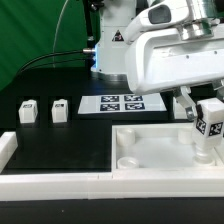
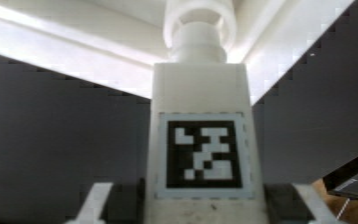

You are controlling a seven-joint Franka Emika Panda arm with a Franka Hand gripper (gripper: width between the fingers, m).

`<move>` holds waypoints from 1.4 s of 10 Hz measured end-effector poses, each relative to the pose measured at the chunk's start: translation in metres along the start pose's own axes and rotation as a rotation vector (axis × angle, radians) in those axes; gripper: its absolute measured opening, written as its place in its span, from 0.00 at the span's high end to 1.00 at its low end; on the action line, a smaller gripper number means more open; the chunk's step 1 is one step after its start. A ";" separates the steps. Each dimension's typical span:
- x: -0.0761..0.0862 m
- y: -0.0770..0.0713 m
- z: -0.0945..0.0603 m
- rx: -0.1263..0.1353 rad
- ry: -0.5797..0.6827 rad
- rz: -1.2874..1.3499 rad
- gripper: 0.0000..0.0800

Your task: Assemble one leg

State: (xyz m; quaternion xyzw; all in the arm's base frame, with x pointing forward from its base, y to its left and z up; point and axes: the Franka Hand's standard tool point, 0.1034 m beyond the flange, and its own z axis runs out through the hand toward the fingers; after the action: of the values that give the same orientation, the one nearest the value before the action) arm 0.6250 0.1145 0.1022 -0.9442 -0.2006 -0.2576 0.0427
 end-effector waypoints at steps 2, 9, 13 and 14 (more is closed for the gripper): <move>-0.002 -0.004 0.002 0.004 -0.002 -0.005 0.63; -0.016 -0.003 0.015 -0.003 0.009 0.006 0.63; -0.014 0.001 0.018 -0.040 0.097 0.009 0.63; -0.014 0.001 0.018 -0.040 0.096 0.009 0.63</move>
Offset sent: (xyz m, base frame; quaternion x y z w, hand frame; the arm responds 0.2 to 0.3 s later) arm -0.0071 -0.0005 -0.0114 -0.0071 0.0130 0.0020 0.9999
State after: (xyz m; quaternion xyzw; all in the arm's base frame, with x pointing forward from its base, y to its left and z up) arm 0.6229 0.1121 0.0802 -0.9324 -0.1890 -0.3062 0.0346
